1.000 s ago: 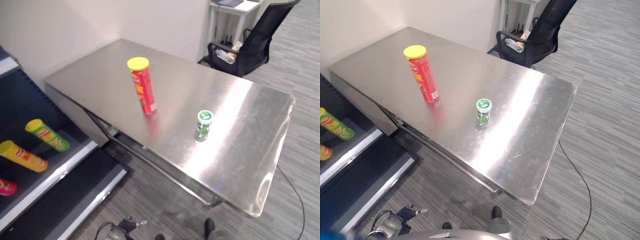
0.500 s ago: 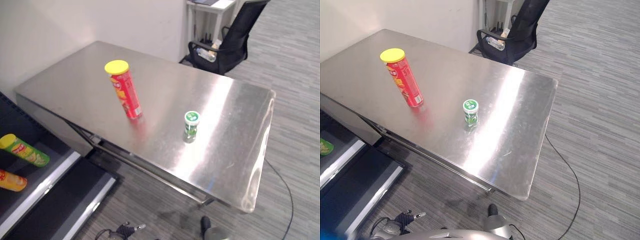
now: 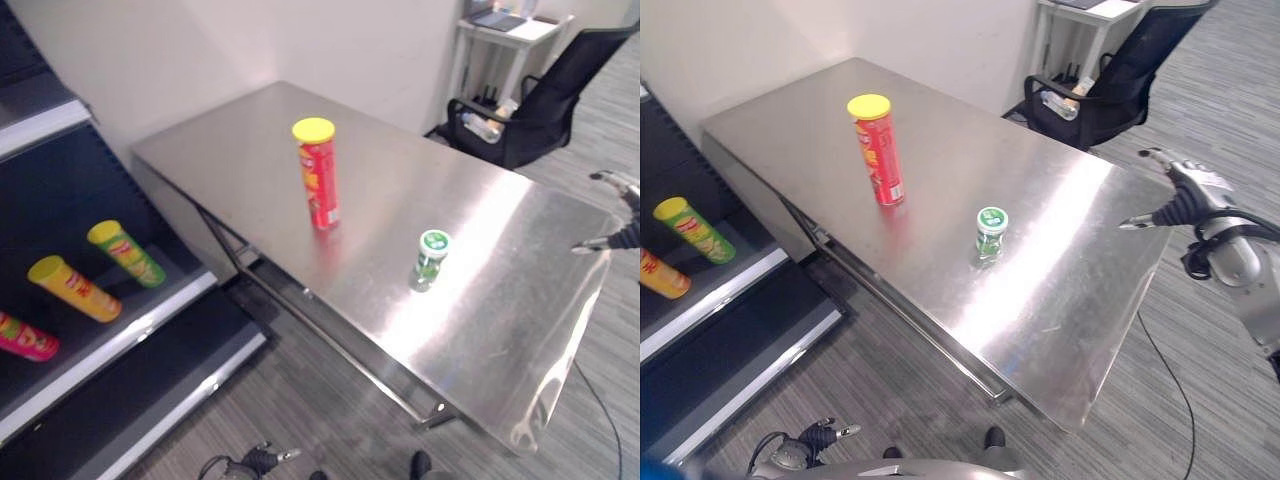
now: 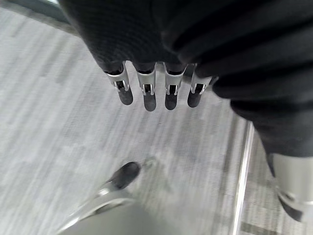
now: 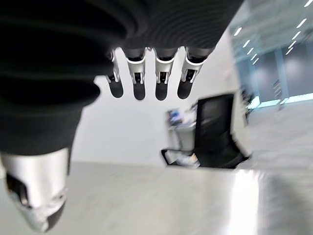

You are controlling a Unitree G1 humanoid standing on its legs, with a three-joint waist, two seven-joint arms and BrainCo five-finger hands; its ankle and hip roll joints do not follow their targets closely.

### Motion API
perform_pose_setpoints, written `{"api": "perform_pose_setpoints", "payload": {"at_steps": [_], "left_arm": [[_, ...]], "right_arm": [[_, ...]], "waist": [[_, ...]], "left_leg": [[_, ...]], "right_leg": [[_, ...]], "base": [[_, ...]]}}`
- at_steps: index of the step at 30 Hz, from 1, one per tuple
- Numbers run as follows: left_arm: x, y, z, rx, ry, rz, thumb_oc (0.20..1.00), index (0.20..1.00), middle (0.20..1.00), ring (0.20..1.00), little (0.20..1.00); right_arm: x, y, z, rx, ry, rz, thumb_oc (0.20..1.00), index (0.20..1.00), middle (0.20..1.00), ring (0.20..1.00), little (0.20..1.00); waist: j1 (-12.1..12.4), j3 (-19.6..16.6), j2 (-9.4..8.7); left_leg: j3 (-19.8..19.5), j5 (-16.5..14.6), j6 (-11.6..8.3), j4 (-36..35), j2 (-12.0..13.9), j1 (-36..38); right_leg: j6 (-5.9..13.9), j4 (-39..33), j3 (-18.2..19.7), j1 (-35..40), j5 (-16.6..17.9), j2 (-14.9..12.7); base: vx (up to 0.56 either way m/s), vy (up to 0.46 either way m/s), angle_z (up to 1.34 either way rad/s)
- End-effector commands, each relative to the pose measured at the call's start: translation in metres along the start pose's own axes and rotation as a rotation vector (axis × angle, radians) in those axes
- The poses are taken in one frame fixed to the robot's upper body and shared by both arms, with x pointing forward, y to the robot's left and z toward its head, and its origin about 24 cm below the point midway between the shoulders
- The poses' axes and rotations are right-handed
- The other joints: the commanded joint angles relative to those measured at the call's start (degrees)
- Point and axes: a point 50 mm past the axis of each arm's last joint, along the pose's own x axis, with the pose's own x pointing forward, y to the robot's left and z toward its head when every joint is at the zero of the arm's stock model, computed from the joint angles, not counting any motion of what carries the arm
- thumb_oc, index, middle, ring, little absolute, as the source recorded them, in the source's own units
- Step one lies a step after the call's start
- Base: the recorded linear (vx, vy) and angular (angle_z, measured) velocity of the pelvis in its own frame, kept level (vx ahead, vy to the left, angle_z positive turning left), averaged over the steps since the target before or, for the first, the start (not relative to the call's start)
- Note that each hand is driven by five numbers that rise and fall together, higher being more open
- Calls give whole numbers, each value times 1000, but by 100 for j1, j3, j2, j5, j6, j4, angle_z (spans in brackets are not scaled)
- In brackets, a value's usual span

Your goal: Put the goods on the table back onto the shelves and tidy them up.

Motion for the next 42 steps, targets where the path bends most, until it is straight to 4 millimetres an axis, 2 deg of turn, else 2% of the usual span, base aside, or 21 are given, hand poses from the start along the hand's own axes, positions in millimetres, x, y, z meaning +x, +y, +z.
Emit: {"api": "perform_pose_setpoints", "payload": {"at_steps": [1,10,15,19,23,33,38,42], "left_arm": [[2,15,3,0,2,49,1000,1000,1000,1000,1000],[-2,4,-21,-54,85,45,1000,1000,1000,1000,1000],[-2,3,-24,-70,98,48,1000,1000,1000,1000,1000],[-3,2,-27,-74,109,48,1000,1000,1000,1000,1000],[-4,0,-29,-71,116,42,1000,1000,1000,1000,1000],[-4,-2,-29,-63,114,33,1000,1000,1000,1000,1000],[-4,1,-28,-73,108,38,1000,1000,1000,1000,1000],[-4,3,-29,-84,109,45,1000,1000,1000,1000,1000]], "right_arm": [[16,8,4,72,15,25,1000,1000,1000,1000,1000],[43,31,12,161,81,84,1000,1000,1000,1000,1000],[52,43,19,161,93,122,1000,1000,1000,1000,1000],[55,47,24,174,86,137,1000,1000,1000,1000,1000],[57,59,38,206,41,181,1000,1000,1000,1000,1000],[59,73,52,211,1,250,1000,1000,1000,1000,1000],[57,70,56,160,-37,261,1000,1000,1000,1000,1000],[46,55,45,11,-57,261,1000,1000,1000,1000,1000]], "waist": [[157,-13,-198],[454,-32,-173],[564,-33,-169],[599,-36,-159],[654,-48,-137],[700,-77,-121],[696,-74,-115],[610,-61,-124]], "left_leg": [[183,-153,-381,49,217,123],[5,-64,-426,51,237,136],[-83,1,-449,62,259,72],[-139,19,-450,55,263,48],[-171,40,-453,49,274,21],[-204,36,-459,41,260,6],[-221,45,-473,41,248,-32],[-219,49,-496,41,257,-62]], "right_leg": [[340,415,101,174,-634,-270],[273,323,-110,384,-683,-225],[236,263,-192,432,-709,-181],[221,234,-233,454,-714,-166],[221,210,-280,458,-711,-167],[222,169,-334,498,-697,-177],[234,190,-379,478,-682,-207],[245,234,-414,442,-683,-222]], "base": [[20,-49,23],[9,-46,12],[-1,-36,14],[-2,-28,16],[-1,-8,3],[0,0,0],[4,2,1],[10,2,14]]}}
